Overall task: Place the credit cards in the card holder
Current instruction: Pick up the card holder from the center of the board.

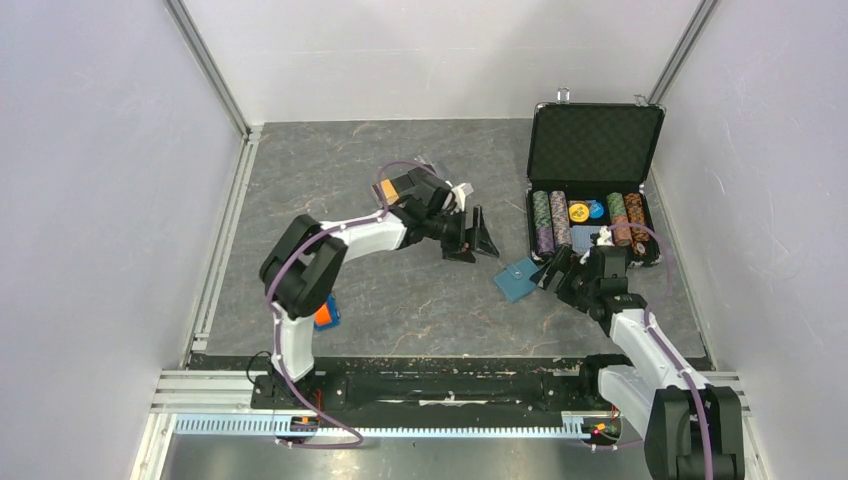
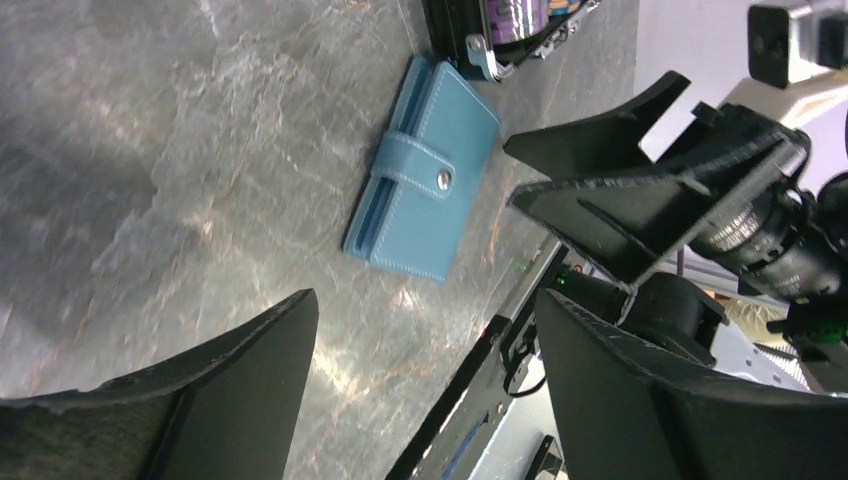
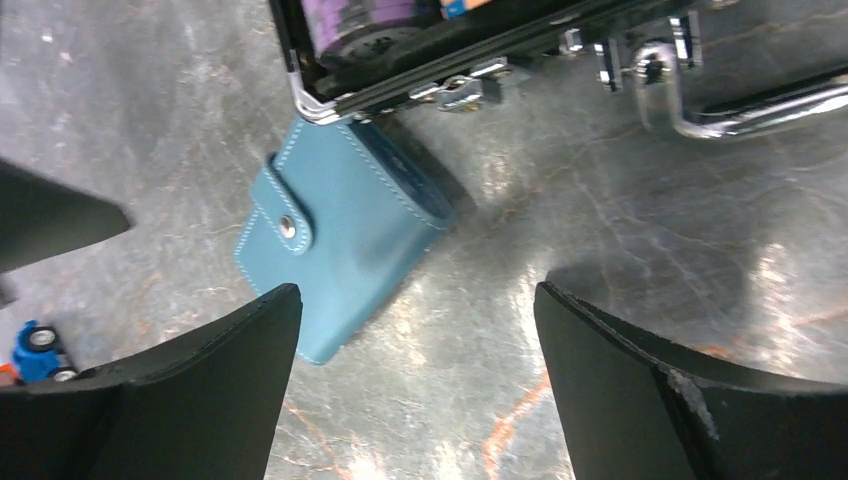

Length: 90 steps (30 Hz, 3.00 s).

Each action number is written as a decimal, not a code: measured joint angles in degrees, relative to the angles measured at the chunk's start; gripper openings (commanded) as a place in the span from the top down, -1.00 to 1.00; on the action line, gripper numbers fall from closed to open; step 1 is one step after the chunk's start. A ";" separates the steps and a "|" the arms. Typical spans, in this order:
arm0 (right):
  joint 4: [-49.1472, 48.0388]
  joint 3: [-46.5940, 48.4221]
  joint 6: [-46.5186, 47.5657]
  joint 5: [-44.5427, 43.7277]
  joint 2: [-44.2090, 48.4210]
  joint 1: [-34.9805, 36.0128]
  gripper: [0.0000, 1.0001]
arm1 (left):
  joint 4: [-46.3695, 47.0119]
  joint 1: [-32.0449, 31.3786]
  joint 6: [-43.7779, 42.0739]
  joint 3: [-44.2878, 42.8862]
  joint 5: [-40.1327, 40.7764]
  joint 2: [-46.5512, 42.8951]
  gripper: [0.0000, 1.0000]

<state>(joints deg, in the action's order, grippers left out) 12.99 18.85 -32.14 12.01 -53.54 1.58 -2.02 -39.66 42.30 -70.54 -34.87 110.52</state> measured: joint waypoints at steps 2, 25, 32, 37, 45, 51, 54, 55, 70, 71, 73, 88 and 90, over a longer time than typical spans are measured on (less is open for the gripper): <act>-2.78 -1.22 -1.64 1.95 0.00 -0.09 -0.74 | -0.55 -0.55 -0.02 -3.32 -0.57 3.48 -0.56; -18.91 -4.26 -8.98 13.70 -11.34 -0.33 0.49 | -2.47 -4.85 0.59 -10.03 -8.96 16.61 0.16; -17.99 -3.67 -8.41 15.65 -12.02 -0.33 1.00 | -1.07 -4.83 1.51 -6.80 -8.52 14.19 -0.26; -13.86 0.39 -5.79 16.87 -12.02 -0.24 1.00 | -4.11 -4.66 0.76 -5.01 -3.28 9.16 -0.45; -5.18 10.64 -0.13 17.66 -14.21 1.11 1.00 | -18.08 -3.82 -6.43 -5.11 10.19 -3.21 -0.49; -1.81 17.31 2.23 17.64 -18.01 5.84 1.00 | -27.61 -3.82 -9.73 -7.34 16.68 -6.34 -0.49; -0.81 19.56 2.23 17.22 -19.76 9.31 1.00 | -31.10 -3.85 -10.03 -9.01 18.67 -6.34 -0.47; -0.70 20.15 2.23 16.96 -20.35 10.54 1.00 | -32.02 -3.87 -10.03 -9.53 19.08 -6.34 -0.47; -0.66 22.40 -0.70 16.48 -23.19 17.40 1.00 | -35.76 -7.37 -9.99 -17.05 21.29 -0.57 -0.29; -0.72 22.40 -0.87 16.57 -23.19 17.40 1.00 | -35.76 -7.43 -9.99 -17.11 21.29 0.00 -0.25; -0.87 22.40 -1.07 16.57 -23.19 17.44 1.00 | -36.35 -7.58 -9.97 -17.22 21.35 0.92 -0.14; -1.51 22.40 -1.25 16.76 -23.23 17.42 1.00 | -38.99 -7.67 -10.03 -17.33 25.49 3.23 -0.34; -1.49 22.38 -1.25 16.76 -23.26 17.42 1.00 | -38.93 -7.67 -10.03 -17.33 25.35 3.21 -0.34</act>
<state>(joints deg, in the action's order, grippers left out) 11.51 41.23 -33.39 28.77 -76.79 19.00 -40.95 -47.33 32.27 -87.88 -9.52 113.73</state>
